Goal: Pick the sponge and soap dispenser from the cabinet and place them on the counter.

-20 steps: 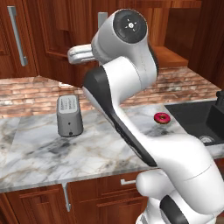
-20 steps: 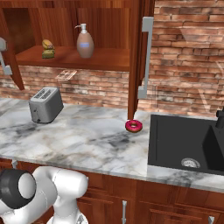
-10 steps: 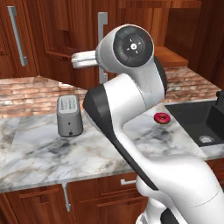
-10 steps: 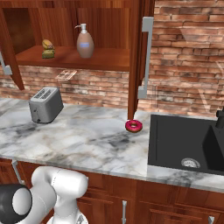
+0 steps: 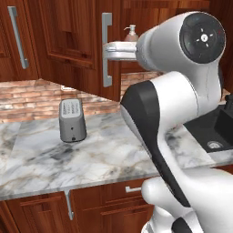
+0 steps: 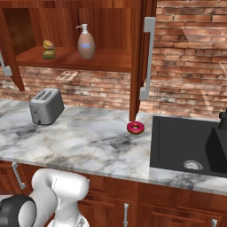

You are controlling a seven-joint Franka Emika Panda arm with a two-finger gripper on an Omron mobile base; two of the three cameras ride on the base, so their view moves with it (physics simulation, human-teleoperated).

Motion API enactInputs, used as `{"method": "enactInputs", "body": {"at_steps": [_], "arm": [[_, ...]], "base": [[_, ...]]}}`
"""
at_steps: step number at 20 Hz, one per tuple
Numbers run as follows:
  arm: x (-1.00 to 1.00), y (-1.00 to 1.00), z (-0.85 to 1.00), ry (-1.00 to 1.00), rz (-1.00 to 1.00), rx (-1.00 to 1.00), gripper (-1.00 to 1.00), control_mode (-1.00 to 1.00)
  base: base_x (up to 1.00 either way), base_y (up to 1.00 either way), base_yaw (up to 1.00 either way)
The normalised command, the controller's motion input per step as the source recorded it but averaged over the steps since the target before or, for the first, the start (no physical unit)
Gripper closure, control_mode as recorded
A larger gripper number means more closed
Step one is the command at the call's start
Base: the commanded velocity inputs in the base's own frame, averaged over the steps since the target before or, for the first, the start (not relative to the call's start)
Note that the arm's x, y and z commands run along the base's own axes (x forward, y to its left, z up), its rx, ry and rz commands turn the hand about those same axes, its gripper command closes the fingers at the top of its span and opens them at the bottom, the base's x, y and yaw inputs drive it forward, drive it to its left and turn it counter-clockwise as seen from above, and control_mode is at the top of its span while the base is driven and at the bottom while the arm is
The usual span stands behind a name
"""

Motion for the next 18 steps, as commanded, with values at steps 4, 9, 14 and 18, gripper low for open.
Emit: {"method": "enactInputs", "body": {"at_steps": [4, 9, 14, 18], "arm": [[-0.18, -0.57, 0.06, 0.00, 0.00, 0.23, -1.00, -1.00], [-0.09, -0.59, -0.10, 0.00, 0.00, 0.34, -1.00, -1.00], [-0.02, -0.51, -0.14, 0.00, 0.03, 0.31, -1.00, -1.00], [0.00, -0.35, -0.15, 0.00, 0.03, 0.26, -1.00, -1.00]], "base": [[0.00, 0.00, 0.00], [0.00, 0.00, 0.00], [0.00, 0.00, 0.00], [0.00, 0.00, 0.00]]}}
